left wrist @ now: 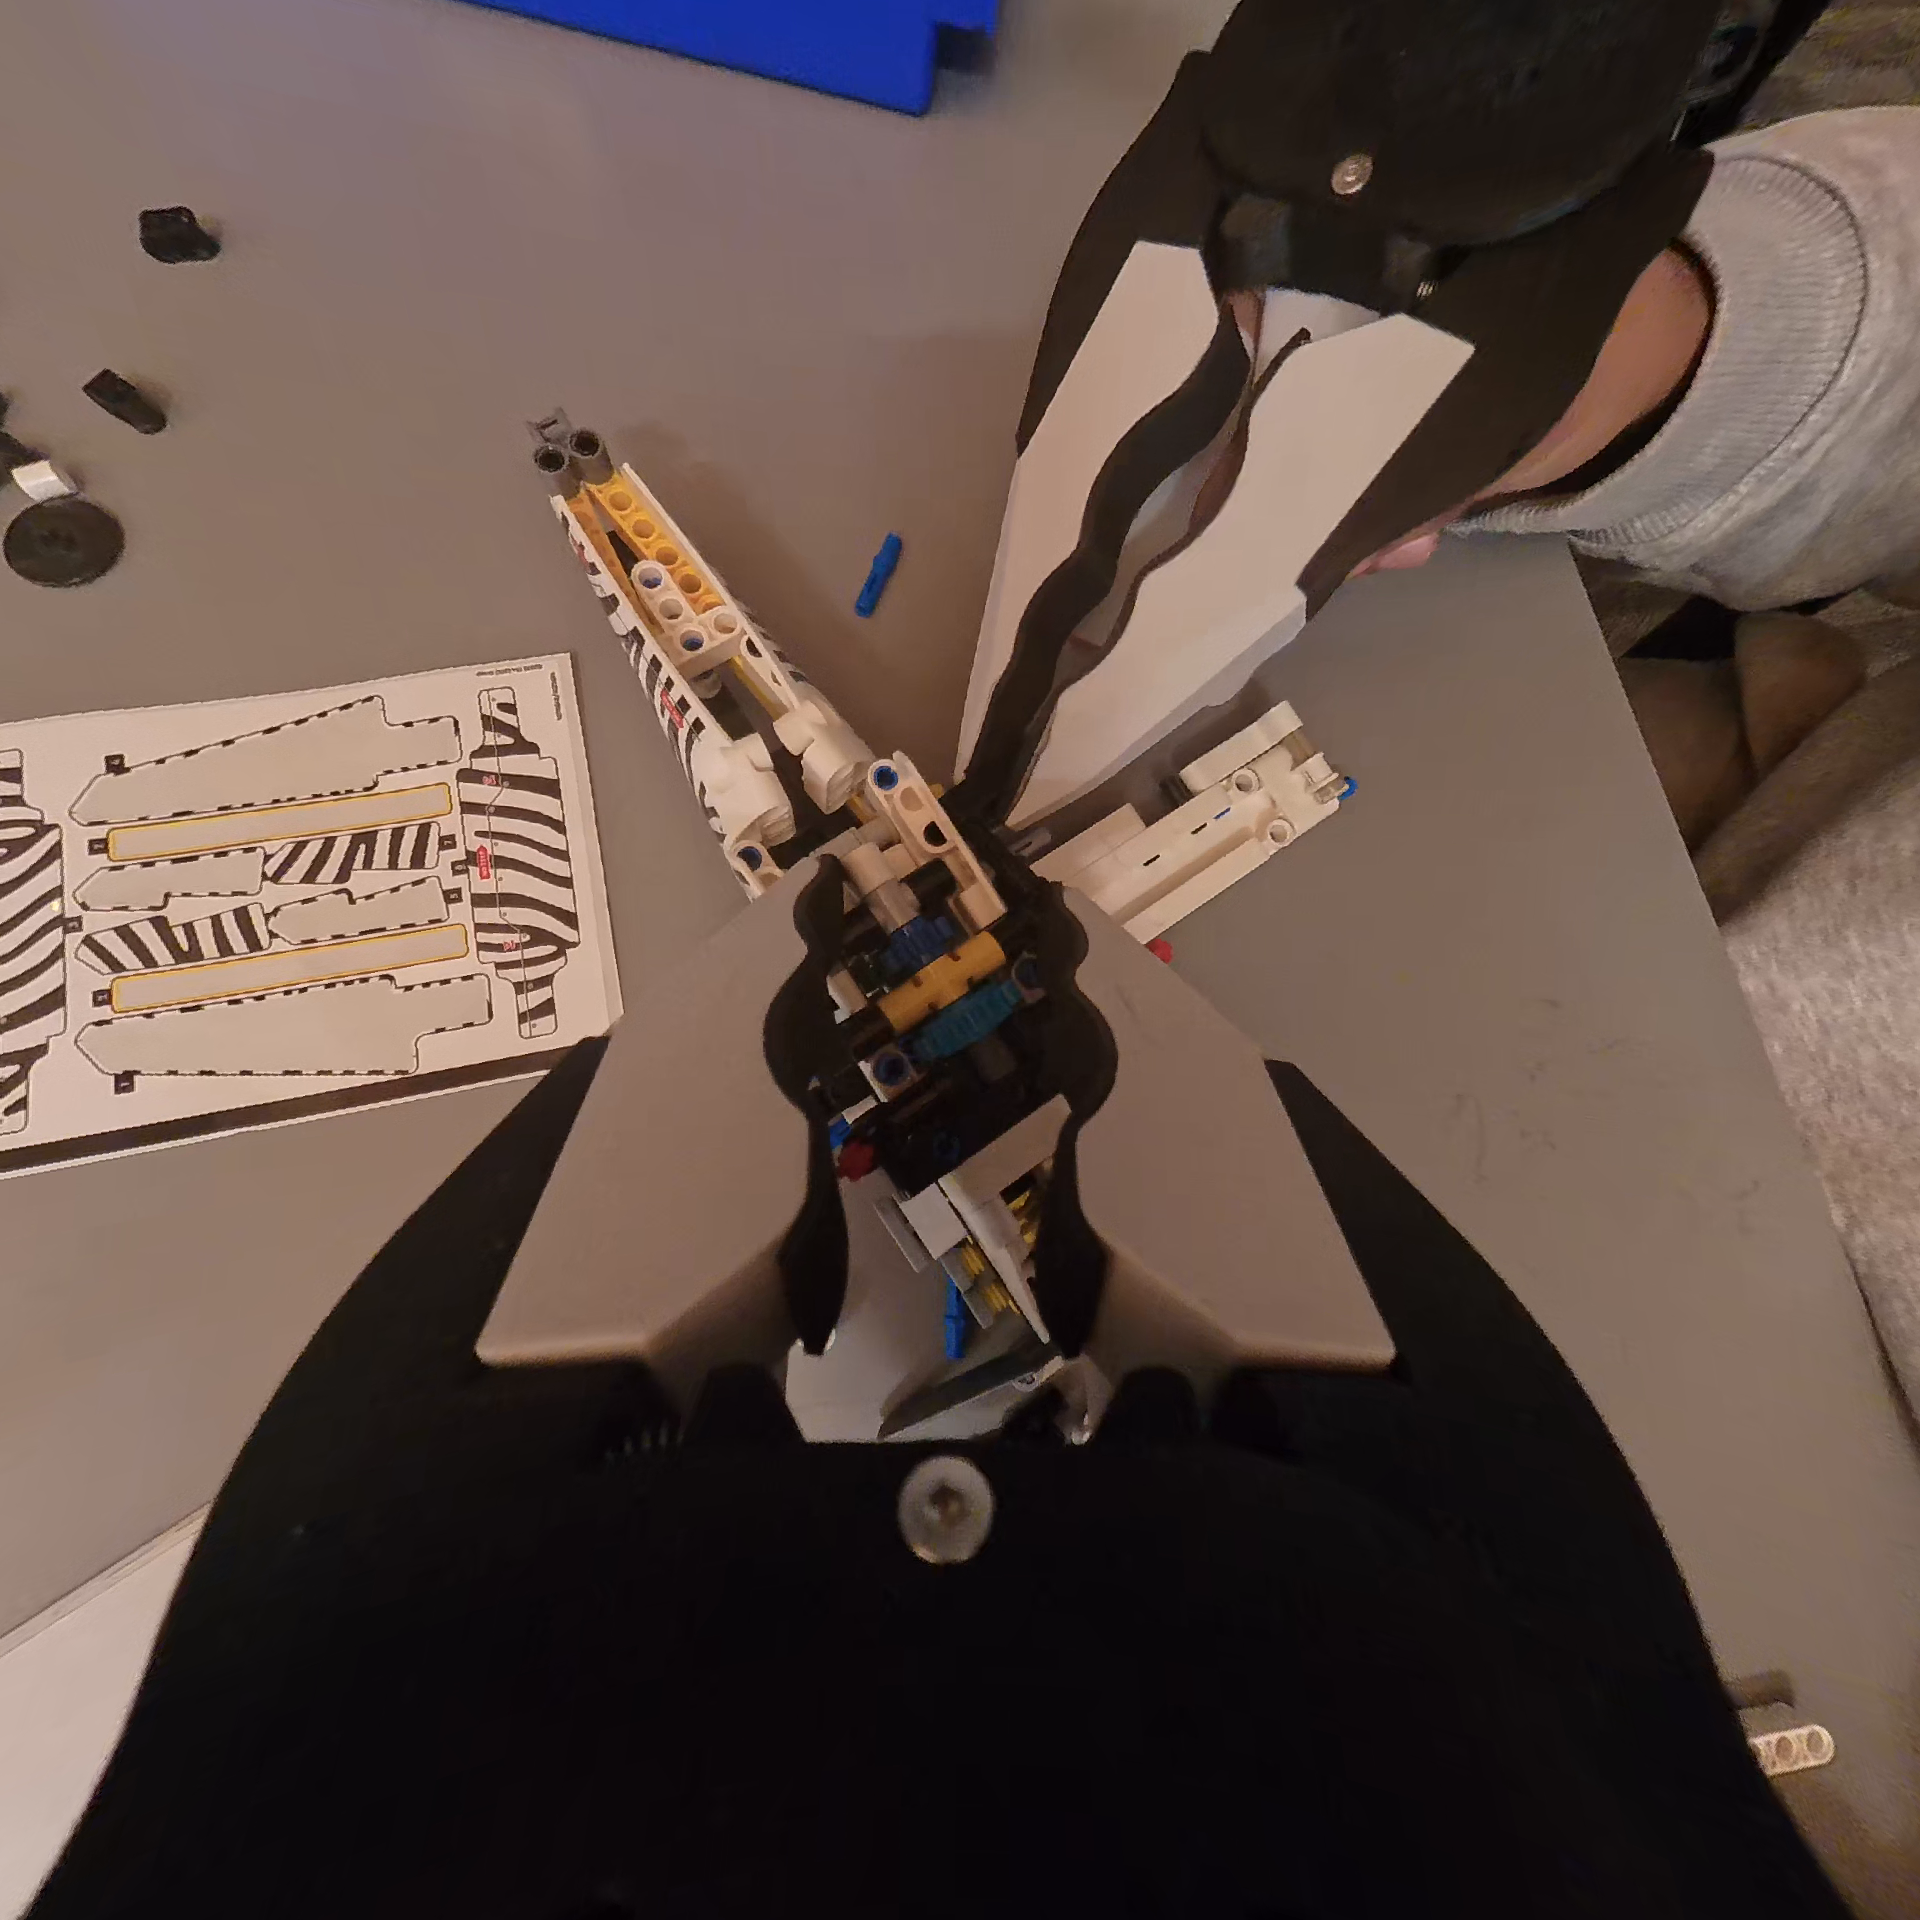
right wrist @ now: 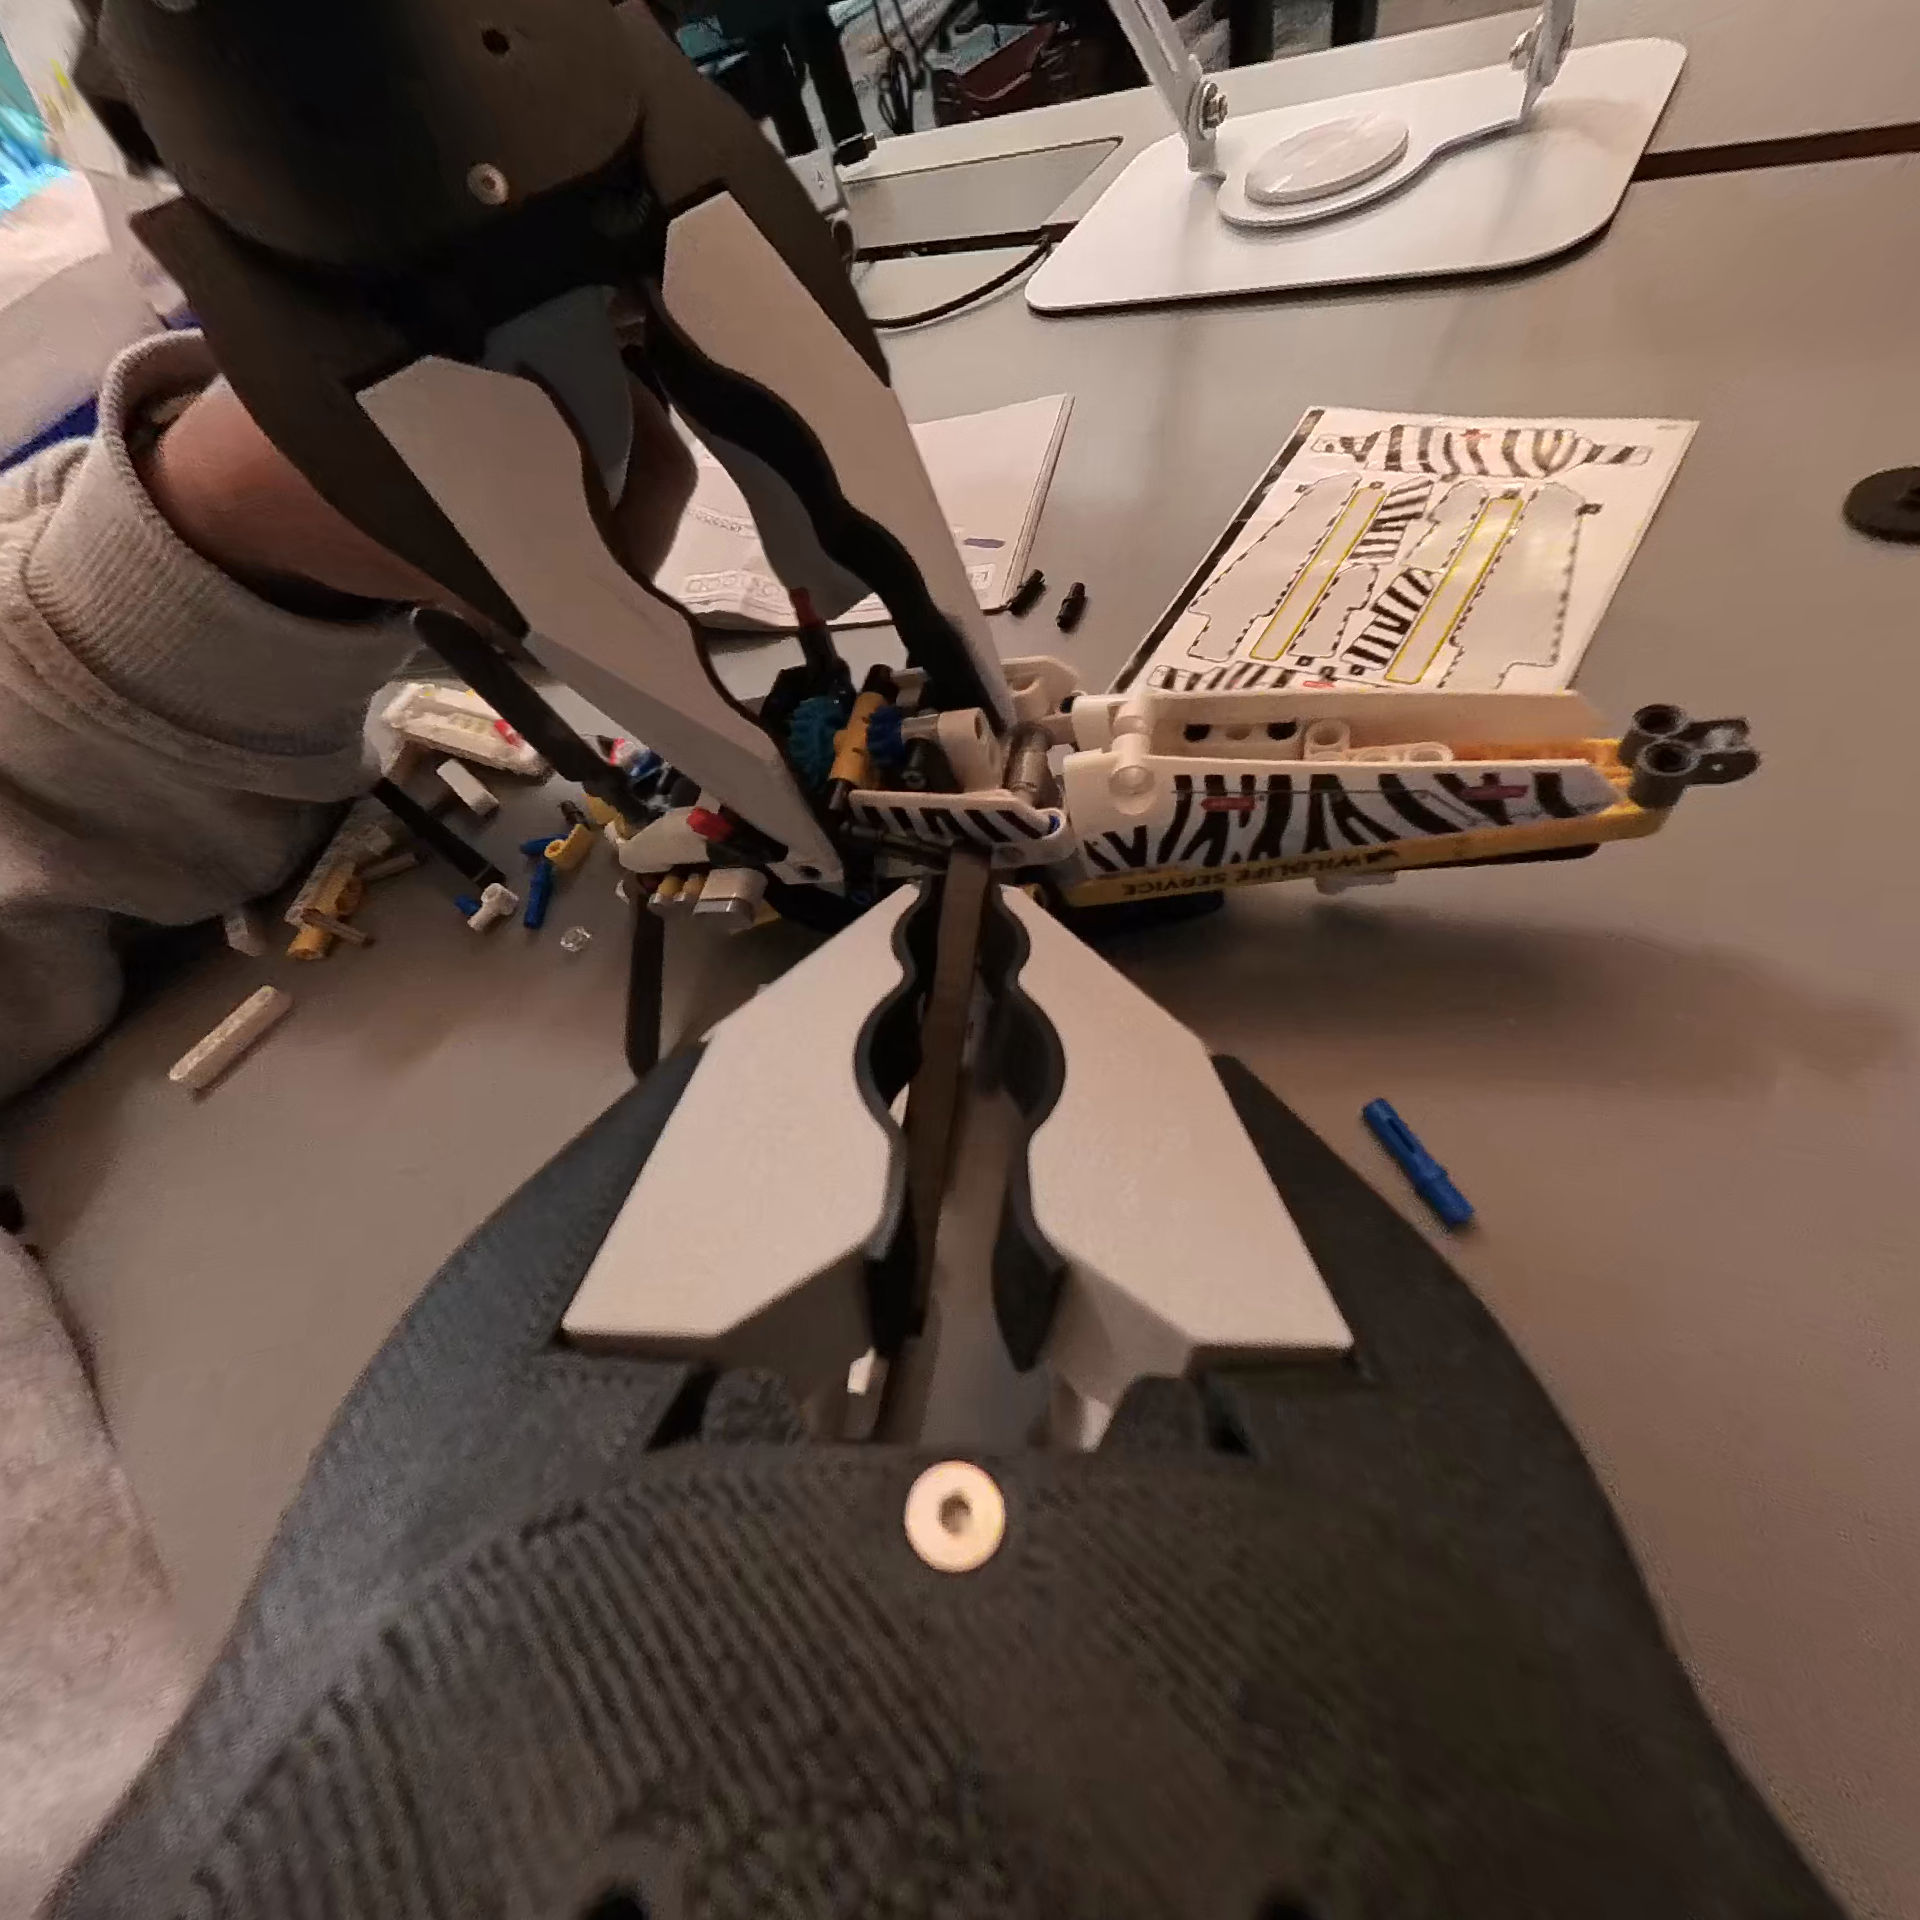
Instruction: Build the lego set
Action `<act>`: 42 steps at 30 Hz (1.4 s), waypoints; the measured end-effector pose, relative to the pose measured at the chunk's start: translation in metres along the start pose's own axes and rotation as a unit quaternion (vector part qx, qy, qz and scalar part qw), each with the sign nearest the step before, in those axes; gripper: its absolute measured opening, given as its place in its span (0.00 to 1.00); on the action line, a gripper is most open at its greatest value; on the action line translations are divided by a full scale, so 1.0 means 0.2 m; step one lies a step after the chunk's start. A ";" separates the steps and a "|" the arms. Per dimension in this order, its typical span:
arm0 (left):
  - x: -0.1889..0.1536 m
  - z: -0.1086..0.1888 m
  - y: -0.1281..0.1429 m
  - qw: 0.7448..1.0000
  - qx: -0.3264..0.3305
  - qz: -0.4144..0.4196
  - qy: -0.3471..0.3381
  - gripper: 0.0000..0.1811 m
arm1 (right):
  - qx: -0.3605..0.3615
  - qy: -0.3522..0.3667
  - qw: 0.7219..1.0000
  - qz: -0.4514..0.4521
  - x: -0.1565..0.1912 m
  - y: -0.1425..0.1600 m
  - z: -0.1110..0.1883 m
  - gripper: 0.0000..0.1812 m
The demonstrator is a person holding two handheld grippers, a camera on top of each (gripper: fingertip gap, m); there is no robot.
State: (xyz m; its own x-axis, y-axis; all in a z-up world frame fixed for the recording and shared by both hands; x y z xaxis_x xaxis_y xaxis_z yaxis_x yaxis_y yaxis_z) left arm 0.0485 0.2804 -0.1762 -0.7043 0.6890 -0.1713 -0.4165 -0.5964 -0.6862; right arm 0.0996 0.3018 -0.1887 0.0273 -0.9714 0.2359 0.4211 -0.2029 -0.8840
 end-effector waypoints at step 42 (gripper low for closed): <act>0.00 0.00 0.00 1.000 0.000 0.002 0.000 0.20 | 0.001 0.064 0.997 0.033 0.02 0.00 -0.01 0.04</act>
State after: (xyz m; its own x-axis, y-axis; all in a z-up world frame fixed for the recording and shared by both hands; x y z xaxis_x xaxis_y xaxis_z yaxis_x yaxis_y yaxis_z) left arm 0.0485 0.2797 -0.1765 -0.7055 0.6868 -0.1749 -0.4138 -0.5995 -0.6852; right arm 0.0985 0.2979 -0.1877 -0.0606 -0.9905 0.1233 0.4248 -0.1374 -0.8948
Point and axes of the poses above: each gripper's, where its closed fingertips meet, z back along the fingers, y out of its underside, x = y × z across the jaws, the point moved 3 cm from there along z, back along the fingers, and after that the axes turned 5 degrees about z, right-handed, at the moved point
